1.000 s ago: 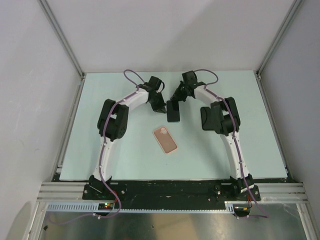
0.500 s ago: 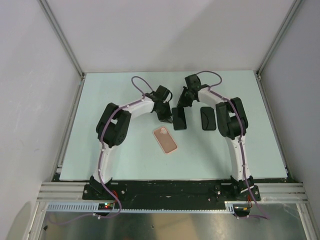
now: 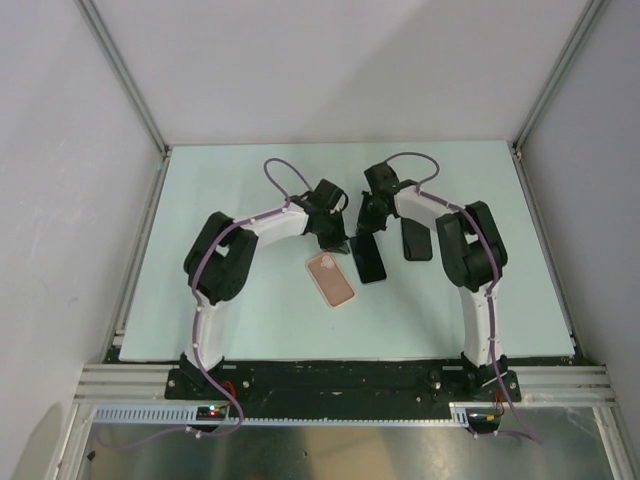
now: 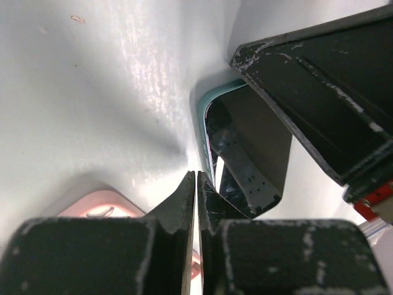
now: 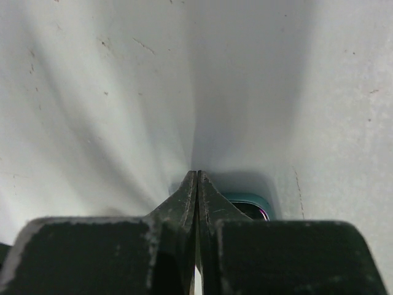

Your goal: Put the phone into the phone case

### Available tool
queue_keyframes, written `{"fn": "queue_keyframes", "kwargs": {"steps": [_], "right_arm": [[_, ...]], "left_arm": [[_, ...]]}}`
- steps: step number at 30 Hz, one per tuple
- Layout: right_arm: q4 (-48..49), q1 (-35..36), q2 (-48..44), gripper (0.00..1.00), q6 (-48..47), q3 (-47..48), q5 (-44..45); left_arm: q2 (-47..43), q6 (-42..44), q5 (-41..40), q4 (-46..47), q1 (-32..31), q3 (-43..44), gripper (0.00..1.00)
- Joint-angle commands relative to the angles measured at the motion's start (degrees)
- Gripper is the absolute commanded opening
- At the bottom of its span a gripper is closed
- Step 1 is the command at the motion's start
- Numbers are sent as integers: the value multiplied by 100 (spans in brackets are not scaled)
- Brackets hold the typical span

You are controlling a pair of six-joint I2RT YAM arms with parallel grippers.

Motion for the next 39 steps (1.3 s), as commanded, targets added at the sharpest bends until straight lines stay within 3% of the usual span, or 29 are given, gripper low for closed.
{"fn": "queue_keyframes", "kwargs": {"steps": [1,3,9,12,17,19,21,28,39], "right_arm": [[-273,-62,-449,4,-340,100,78],[-441,-127,-477,11,-460,475,126],[-1047,-93,-802,57,-832,1338,667],[-1249,97,-1213,72,-965,1001,1179],[-1018,455,-2104,89,-1072,-609,1639],[-900,501,-2442,93,-1078,-1190,1727],[-771,526,-2700,96,-1090,-1598,1721],[-557,868,-2623,98,-1267,-2107,1861],[-76,943,-2053,99,-1547,-2153,1585]], "left_arm": [[-750,44,5,258,58,-11,8],[-943,104,1,259,164,5,9],[-1772,213,-231,251,542,-359,16],[-2449,114,-573,246,632,-1036,32],[-3690,154,-975,235,712,-2269,66],[-4270,220,-1084,225,752,-2748,76],[-4602,287,-1111,222,810,-3094,81],[-4862,480,-1005,213,884,-3420,82],[-4733,701,-880,216,1089,-3457,83]]}}
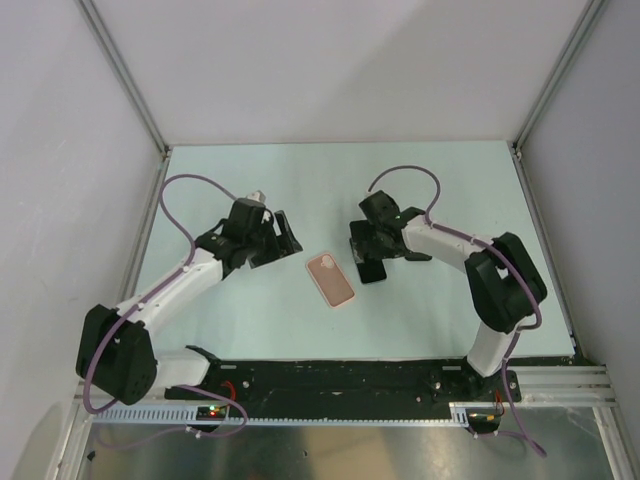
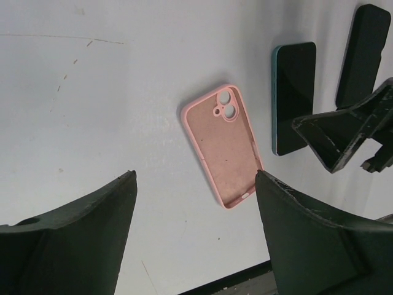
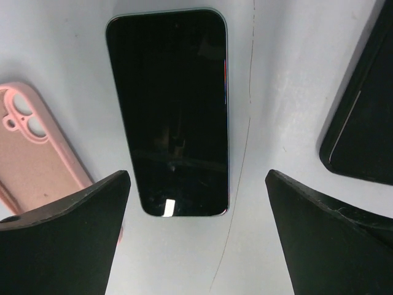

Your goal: Put the phone into the phone case

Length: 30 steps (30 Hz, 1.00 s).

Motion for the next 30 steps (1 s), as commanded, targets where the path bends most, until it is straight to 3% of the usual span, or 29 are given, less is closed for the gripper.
{"fn": "queue_keyframes", "kwargs": {"steps": [1,23,30], "right_arm": [[356,14,263,99,-206,10,-35],[442,266,691,99,-345,15,167],[353,281,772,88,-271,-43,155]], "left_arm": [[-9,216,-1,80,105,-35,83],[-7,197,124,127,180,-83,83],[-33,140,138,141,180,-109,83]]}}
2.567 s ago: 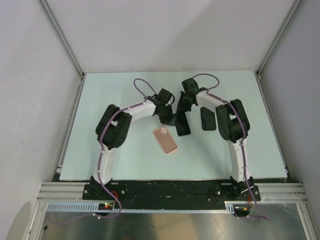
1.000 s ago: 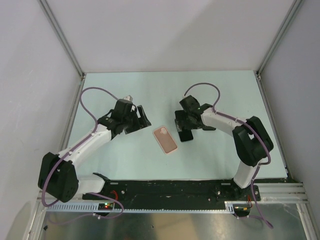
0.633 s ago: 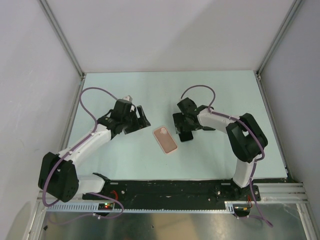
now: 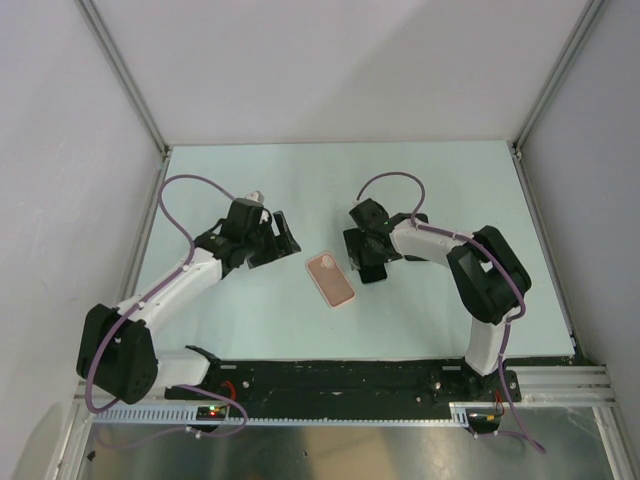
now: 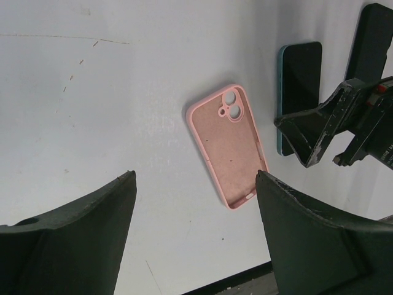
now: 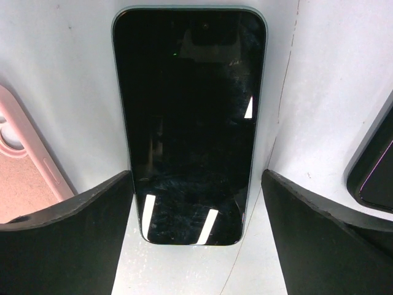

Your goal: Put the phone into the phone case

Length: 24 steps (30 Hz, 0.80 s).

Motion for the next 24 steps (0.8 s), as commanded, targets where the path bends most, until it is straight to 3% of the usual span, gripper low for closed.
{"fn": "queue_keyframes", "kwargs": {"steps": [1,10,14,24], "right_arm": [[-33,42,141,85,33,-58,16],[-76,65,105,41,85,-102,-272],[-141,-123,-187,26,96,-103,-741],[-170,-502,-661,20,126,-97,-2298]], "left_arm": [[-68,23,60,137,48,-81,83],[-69,-44,69,151,49,-129,83],[-45,-164,136,224,49,-213,83],[93,-678,191,614,23,-549,81]]}}
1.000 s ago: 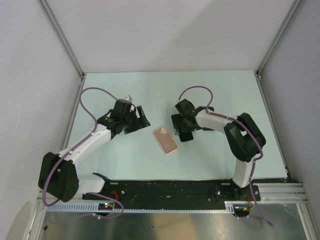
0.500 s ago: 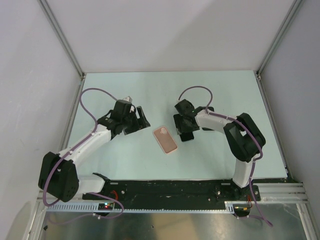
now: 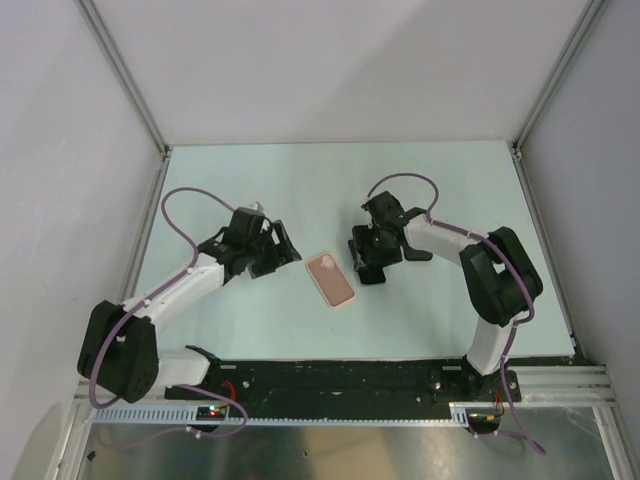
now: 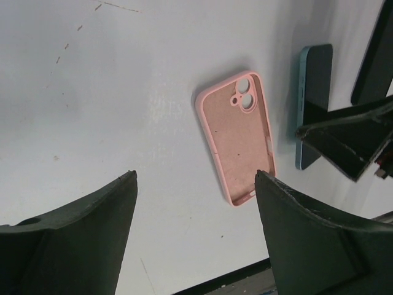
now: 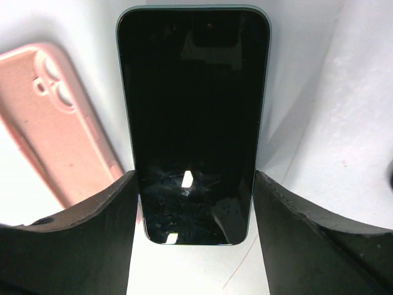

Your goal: Put the phone into the phone case

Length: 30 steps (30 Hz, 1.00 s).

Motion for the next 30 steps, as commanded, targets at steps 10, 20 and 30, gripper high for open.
{"fn": "queue_keyframes", "kwargs": {"steps": [10,20,30], "right_arm": [[119,-153,-481,19,119,13,-2002],[235,-201,-383,19,201,51,-2938],[124,-52,-307,19,209,187,-3056]], "left_arm": [[344,-494,123,610,-12,-184,81],[516,-565,151,763,-12,-181,81],[521,-620,161,802,-15,-166,81]]}}
